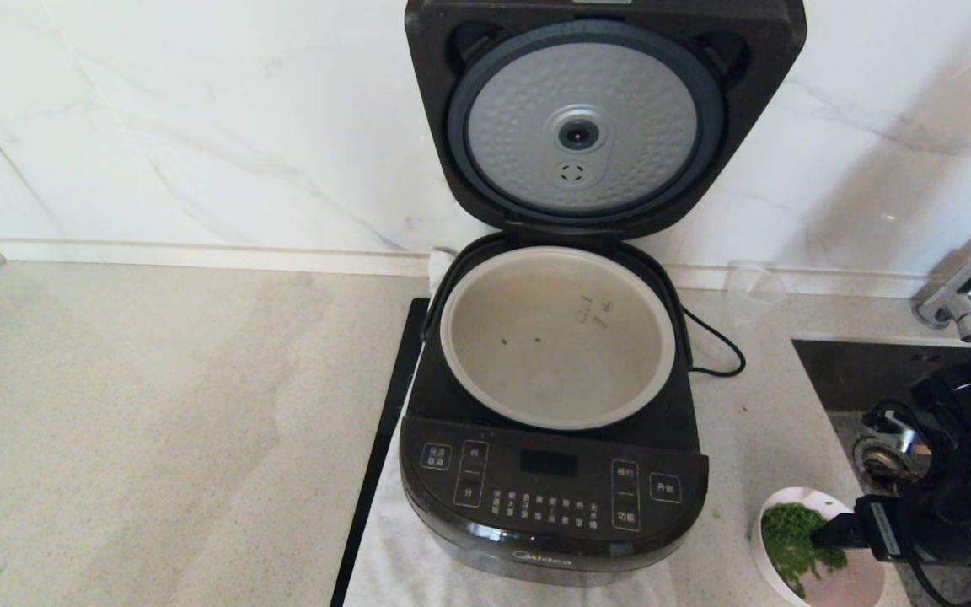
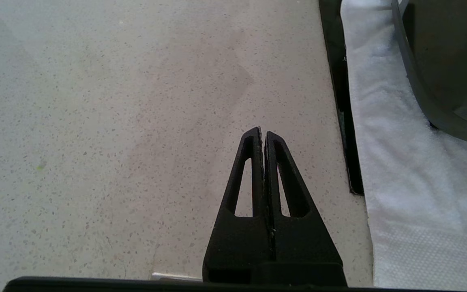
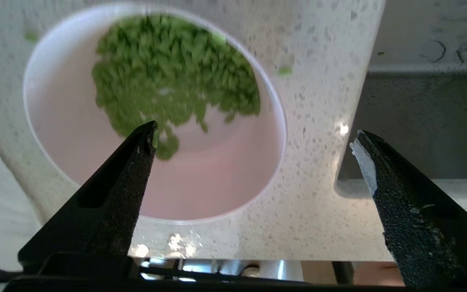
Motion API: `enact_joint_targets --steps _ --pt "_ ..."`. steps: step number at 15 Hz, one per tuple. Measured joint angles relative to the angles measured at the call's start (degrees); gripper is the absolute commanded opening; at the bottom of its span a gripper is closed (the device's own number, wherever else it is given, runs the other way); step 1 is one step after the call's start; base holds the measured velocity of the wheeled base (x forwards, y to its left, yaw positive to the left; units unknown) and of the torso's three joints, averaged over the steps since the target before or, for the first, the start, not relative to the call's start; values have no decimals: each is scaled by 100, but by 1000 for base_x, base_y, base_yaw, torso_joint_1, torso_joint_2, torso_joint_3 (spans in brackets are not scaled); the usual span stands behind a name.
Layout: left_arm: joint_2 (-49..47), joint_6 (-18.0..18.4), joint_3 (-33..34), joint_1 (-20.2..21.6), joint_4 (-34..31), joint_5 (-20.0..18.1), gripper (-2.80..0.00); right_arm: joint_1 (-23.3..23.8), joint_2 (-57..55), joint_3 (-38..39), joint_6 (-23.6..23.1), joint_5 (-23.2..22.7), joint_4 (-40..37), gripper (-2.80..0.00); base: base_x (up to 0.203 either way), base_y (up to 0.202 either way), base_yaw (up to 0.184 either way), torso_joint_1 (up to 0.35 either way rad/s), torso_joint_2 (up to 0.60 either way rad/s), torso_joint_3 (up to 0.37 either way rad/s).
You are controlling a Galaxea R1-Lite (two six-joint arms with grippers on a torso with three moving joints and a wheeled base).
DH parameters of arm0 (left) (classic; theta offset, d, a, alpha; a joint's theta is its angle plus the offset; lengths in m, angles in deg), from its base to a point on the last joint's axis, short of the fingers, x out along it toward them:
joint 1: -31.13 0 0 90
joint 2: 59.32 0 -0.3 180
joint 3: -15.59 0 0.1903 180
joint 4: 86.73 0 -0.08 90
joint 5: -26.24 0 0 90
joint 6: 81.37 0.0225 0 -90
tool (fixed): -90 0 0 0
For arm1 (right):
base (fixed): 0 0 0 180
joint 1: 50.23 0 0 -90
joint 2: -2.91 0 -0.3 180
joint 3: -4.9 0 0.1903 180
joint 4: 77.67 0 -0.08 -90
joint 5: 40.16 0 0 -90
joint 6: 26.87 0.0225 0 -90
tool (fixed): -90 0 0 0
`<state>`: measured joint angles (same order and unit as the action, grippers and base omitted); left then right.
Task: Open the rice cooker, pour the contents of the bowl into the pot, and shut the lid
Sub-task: Fill a bowl with water from the tap
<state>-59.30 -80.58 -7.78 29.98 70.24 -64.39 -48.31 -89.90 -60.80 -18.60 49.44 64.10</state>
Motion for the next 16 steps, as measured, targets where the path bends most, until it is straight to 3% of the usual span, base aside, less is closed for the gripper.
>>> enact_joint_targets --steps 5,16 --pt "0 -2 0 0 0 1 -280 83 -338 -101 55 48 528 0 0 0 0 0 0 0" --pt "0 -2 0 0 0 4 -280 107 -733 -1079 625 43 533 0 0 0 0 0 0 0"
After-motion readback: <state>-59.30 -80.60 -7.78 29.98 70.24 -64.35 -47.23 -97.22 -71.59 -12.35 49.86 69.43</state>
